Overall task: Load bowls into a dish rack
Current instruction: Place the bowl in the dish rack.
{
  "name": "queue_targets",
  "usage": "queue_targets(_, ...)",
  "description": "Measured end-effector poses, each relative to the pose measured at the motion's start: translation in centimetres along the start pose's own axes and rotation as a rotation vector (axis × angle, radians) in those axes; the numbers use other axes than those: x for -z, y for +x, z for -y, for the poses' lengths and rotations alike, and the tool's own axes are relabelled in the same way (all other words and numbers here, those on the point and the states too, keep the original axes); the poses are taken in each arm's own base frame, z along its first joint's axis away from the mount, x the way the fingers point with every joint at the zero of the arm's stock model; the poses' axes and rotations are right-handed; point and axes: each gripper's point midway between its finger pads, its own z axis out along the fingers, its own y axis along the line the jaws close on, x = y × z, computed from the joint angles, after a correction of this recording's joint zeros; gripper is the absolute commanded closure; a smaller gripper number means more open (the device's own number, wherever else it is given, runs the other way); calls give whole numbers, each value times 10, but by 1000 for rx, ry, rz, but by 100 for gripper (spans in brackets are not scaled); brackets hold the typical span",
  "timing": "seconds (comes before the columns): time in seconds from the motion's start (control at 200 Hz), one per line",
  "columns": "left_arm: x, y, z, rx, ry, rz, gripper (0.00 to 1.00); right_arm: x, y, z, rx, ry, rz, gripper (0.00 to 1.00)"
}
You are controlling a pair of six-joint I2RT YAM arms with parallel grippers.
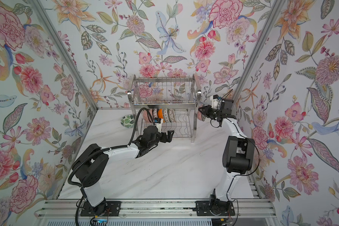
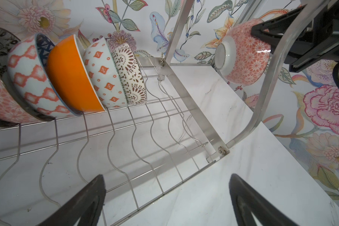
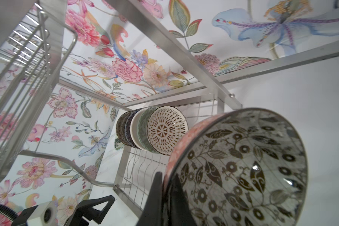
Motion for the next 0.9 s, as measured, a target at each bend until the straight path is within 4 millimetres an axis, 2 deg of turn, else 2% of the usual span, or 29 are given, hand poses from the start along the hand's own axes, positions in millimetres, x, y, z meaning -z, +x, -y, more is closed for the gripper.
queue_targets(0.15, -2, -5, 0, -15, -8, 14, 1, -19, 0, -5, 10, -84, -17, 100)
queue_targets(0.3, -2, -7, -2, -33, -20, 21, 1, -37, 10, -10, 1, -147, -46, 100)
queue_targets(0.575, -5, -4, -3, -58, -28, 13, 1, -49, 14, -14, 14, -215, -49, 100)
queue_targets(0.706, -6, -2, -4, -63, -31, 4, 1, -59, 23, -20, 6, -254, -72, 100)
queue_targets(0.901, -6, 0, -7, -68, -46, -3, 1, -63, 27, -20, -12, -278, -83, 100)
